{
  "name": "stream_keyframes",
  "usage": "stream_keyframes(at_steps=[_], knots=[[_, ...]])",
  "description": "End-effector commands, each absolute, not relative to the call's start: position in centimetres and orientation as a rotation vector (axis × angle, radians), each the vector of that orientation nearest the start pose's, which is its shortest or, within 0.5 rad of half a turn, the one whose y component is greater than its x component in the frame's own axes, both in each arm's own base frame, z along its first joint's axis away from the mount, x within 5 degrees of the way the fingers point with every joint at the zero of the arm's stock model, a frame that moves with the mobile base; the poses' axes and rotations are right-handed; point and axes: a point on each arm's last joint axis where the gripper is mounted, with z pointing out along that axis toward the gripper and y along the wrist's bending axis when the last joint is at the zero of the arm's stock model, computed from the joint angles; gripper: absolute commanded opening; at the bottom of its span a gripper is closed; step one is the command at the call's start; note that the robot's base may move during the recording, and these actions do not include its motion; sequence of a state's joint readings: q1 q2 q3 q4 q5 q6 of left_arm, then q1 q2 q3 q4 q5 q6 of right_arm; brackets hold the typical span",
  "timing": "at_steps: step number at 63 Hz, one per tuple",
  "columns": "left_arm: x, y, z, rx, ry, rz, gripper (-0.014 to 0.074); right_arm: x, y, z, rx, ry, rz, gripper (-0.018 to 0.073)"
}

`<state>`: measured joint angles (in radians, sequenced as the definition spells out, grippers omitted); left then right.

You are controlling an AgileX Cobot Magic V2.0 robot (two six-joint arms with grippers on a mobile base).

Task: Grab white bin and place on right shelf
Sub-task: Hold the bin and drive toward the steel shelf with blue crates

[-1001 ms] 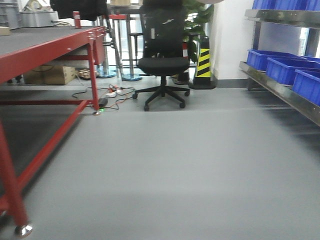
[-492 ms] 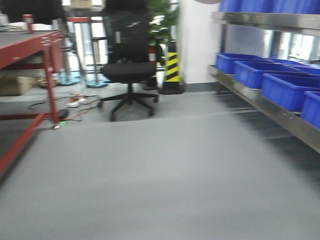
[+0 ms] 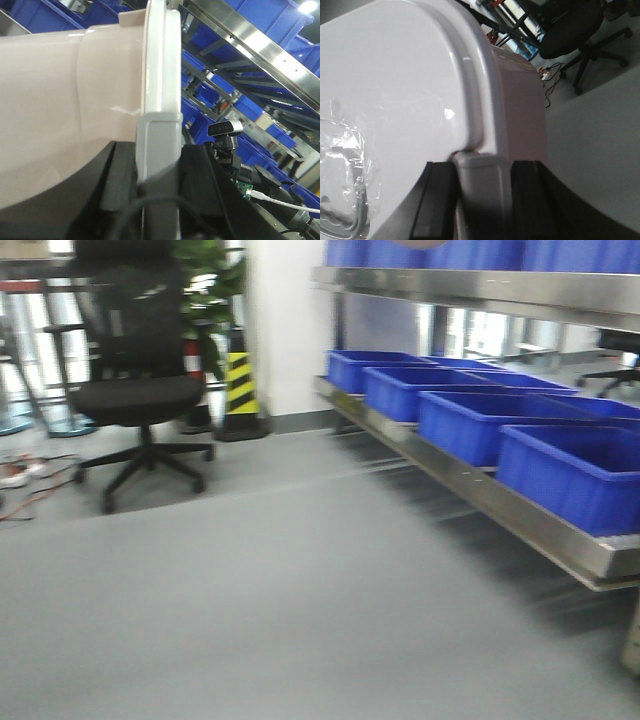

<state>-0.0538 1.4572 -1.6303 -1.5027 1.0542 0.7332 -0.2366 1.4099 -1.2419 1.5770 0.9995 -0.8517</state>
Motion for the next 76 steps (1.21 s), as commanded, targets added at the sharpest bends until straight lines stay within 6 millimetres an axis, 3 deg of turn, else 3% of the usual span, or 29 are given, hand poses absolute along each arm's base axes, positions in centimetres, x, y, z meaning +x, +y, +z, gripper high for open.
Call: stream_keyframes(at_steps=[1,76], knots=[[24.02,-11.44,51.61,0.737,1.527,-1.544,-0.0117,27.07,3.33,44.61,-0.214,1.574,1.432,0.0057],[24.02,-11.44,51.61,0.737,1.527,-1.544,-0.0117,27.1,3.32,44.59,-0.212,1.575,1.432,0.0057]])
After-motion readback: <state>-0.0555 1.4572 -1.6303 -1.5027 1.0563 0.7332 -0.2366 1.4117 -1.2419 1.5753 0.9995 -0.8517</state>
